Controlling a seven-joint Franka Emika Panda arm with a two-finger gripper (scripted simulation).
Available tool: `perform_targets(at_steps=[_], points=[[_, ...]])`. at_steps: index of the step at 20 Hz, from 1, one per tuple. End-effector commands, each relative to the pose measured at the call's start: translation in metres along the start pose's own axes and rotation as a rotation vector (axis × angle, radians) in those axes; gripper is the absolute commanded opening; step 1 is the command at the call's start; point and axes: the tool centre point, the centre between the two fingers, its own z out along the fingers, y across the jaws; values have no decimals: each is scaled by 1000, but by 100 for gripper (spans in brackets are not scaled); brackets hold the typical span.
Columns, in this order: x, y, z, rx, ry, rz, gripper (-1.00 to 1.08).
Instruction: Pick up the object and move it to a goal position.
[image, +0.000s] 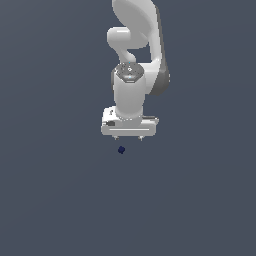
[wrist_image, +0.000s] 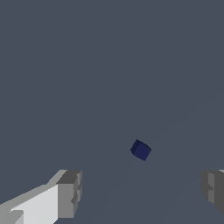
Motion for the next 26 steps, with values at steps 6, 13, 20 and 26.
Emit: perform_targets(at_steps=[6,13,20,26], points=[[1,5,-6,7,1,33,100],[3,10,-14,14,3,58,100],[1,11,-3,15,2,98,100],[-3,16,23,17,-1,198,100]])
